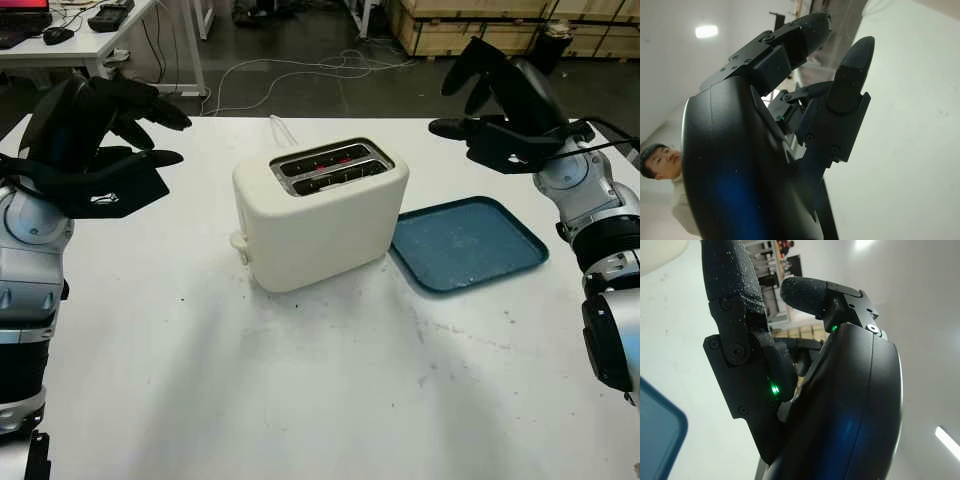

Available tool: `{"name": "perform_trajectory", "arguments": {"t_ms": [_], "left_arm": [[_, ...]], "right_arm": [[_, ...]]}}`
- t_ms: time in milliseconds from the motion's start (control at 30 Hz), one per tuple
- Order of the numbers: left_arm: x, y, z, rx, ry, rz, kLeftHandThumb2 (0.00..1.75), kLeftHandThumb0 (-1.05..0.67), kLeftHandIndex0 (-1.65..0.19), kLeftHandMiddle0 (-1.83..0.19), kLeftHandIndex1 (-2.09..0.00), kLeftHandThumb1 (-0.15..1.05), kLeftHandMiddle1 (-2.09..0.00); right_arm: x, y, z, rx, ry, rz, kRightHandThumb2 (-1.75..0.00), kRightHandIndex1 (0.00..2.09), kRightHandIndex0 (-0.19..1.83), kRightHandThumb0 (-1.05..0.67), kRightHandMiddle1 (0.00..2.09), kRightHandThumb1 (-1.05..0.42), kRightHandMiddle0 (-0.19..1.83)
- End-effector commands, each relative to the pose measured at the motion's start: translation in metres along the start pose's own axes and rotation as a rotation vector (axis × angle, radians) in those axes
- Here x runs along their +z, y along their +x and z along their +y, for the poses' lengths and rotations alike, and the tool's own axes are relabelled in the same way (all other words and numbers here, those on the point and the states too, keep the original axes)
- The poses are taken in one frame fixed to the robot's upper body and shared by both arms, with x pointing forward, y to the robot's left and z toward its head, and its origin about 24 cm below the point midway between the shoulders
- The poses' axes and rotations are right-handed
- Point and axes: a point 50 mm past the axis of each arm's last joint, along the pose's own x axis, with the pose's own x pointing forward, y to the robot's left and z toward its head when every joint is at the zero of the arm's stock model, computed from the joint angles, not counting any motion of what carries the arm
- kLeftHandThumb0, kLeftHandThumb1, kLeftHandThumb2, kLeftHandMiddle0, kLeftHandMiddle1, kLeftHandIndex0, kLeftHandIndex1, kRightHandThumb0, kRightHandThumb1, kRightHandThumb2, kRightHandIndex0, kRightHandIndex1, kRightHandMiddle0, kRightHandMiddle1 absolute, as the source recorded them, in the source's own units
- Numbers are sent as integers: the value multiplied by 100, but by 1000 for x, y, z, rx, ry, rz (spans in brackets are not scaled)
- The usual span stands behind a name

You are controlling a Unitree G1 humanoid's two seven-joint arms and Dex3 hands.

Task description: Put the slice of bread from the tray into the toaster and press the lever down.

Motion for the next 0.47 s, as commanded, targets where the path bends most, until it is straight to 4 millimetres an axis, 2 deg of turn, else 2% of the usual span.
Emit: {"name": "perform_trajectory", "arguments": {"t_ms": [0, 433], "left_arm": [[0, -1, 1, -16, 32, 5, 1, -43, -96, -82, -34, 77, -92], [3, -1, 2, -18, 19, 4, 0, -41, -98, -79, -30, 76, -93]], "right_arm": [[7, 4, -9, -16, -22, -39, -23, 175, 31, -105, 175, -92, 13], [7, 3, -10, -6, -36, -46, -19, 175, 30, -105, 174, -92, 12]]}}
